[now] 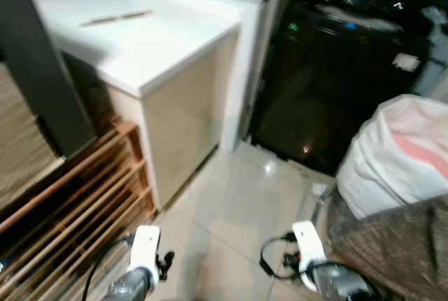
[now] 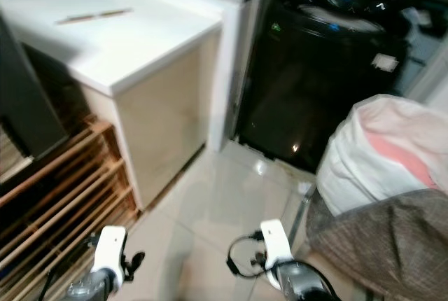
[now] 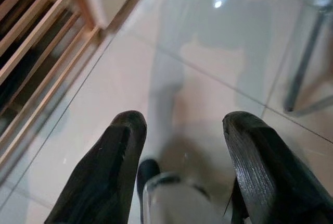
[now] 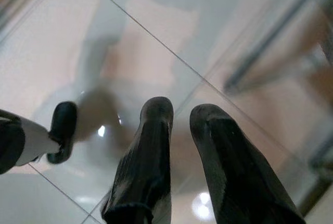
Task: Clothes washing
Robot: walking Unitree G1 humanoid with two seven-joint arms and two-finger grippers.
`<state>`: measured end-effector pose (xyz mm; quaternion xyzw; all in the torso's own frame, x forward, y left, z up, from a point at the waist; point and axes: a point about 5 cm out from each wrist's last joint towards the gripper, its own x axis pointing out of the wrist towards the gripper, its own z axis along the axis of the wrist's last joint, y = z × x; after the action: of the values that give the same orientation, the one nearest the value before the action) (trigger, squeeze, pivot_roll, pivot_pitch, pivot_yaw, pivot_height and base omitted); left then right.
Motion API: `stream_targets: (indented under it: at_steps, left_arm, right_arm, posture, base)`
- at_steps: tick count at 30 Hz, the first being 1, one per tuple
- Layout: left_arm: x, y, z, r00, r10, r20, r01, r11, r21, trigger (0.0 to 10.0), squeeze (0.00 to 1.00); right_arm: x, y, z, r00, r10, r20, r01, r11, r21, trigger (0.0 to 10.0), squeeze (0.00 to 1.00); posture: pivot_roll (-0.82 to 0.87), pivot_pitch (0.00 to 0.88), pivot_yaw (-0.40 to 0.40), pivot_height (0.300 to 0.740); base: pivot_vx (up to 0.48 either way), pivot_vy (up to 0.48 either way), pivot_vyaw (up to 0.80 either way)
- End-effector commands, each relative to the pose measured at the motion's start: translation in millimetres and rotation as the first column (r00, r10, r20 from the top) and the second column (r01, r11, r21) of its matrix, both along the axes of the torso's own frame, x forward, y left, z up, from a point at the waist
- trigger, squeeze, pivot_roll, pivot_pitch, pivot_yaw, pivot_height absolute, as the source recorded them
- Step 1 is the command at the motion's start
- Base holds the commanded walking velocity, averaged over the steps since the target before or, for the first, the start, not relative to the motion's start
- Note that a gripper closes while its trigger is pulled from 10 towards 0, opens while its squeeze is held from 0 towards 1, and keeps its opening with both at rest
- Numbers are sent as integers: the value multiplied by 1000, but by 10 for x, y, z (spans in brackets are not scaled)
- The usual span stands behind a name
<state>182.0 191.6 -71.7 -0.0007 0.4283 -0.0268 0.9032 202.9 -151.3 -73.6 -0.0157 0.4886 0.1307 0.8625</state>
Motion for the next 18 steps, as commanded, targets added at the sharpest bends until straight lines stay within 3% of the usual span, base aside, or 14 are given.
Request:
stream_targets:
  at_steps: [1, 7, 9, 18]
  left_arm:
    - [40, 53, 10, 1000, 8, 14, -8, 1000, 7, 10000, 0]
    - [86, 67, 23, 999, 24, 29, -25, 1000, 2, 10000, 0]
    - [108, 54, 26, 999, 24, 33, -24, 1000, 1, 10000, 0]
    - [129, 14, 18, 999, 18, 44, -17, 1000, -19, 10000, 0]
  right_arm:
    - [103, 125, 57, 998, 44, 37, -45, 998, 47, 10000, 0]
    - [124, 162, 64, 997, 68, 48, -70, 996, 56, 10000, 0]
    - [128, 135, 57, 998, 36, 44, -37, 999, 36, 10000, 0]
    - [115, 134, 49, 995, 84, 48, -86, 996, 32, 10000, 0]
  posture:
    - [177, 0, -79, 740]
    - [174, 0, -74, 740]
    - [175, 0, -76, 740]
    - [177, 0, -82, 740]
  base:
    - [285, 0, 800]
    - [283, 0, 800]
    - [287, 0, 0]
    - [235, 0, 0]
